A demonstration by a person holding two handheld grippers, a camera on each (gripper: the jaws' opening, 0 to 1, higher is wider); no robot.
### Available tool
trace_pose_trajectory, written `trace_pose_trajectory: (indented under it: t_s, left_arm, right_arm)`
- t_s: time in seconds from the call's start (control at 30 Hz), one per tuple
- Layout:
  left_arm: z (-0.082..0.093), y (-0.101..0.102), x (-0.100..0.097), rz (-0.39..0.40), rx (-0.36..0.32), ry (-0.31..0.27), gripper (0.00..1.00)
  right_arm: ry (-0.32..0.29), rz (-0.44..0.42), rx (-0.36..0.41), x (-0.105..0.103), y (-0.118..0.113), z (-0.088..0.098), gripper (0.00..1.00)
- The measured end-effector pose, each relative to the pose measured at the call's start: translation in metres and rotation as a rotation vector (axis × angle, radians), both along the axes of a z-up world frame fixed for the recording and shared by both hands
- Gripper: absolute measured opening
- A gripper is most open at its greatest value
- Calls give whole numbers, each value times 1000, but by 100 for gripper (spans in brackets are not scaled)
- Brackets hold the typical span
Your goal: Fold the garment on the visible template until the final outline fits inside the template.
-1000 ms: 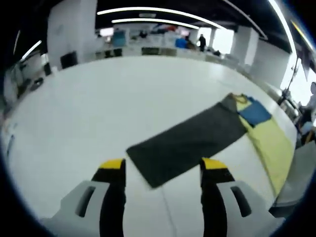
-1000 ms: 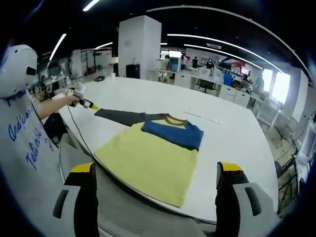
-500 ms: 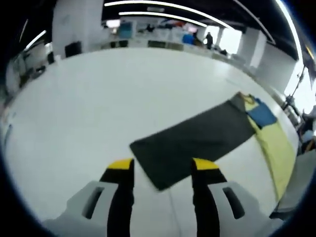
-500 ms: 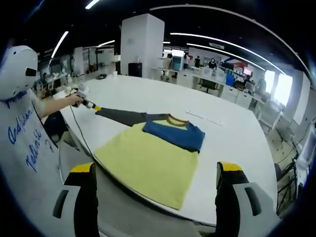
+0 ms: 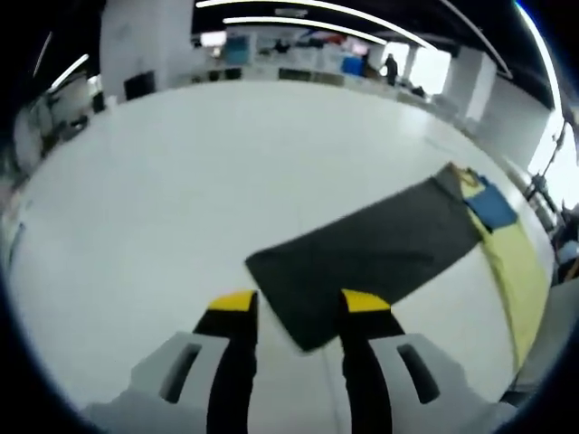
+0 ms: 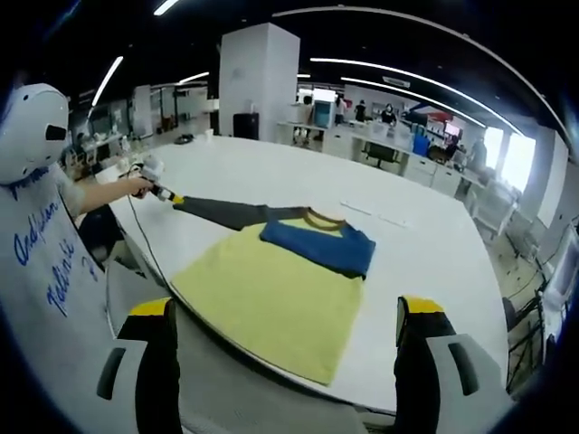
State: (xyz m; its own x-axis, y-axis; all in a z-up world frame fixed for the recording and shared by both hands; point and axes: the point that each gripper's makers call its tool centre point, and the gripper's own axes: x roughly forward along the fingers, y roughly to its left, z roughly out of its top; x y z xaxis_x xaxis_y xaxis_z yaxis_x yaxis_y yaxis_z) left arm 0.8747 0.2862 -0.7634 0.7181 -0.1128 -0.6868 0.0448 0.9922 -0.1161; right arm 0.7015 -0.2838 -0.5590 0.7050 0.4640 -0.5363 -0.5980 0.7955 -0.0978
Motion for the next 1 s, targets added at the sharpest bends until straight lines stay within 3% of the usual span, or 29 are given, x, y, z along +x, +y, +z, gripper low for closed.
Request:
trace_pose_trajectory:
  t_s: [0.37, 0.5, 1.0]
  left_arm:
    - [-10, 7, 5, 22, -9, 37, 24]
    - [-12, 10, 5, 10, 40, 53, 22]
    - [-14, 14, 8, 18, 34, 54, 19]
  right_arm:
    - [6, 6, -11, 2, 2, -1, 98]
    - [10, 17, -17, 2, 4, -2, 98]
    - [10, 30, -21, 4, 8, -2, 96]
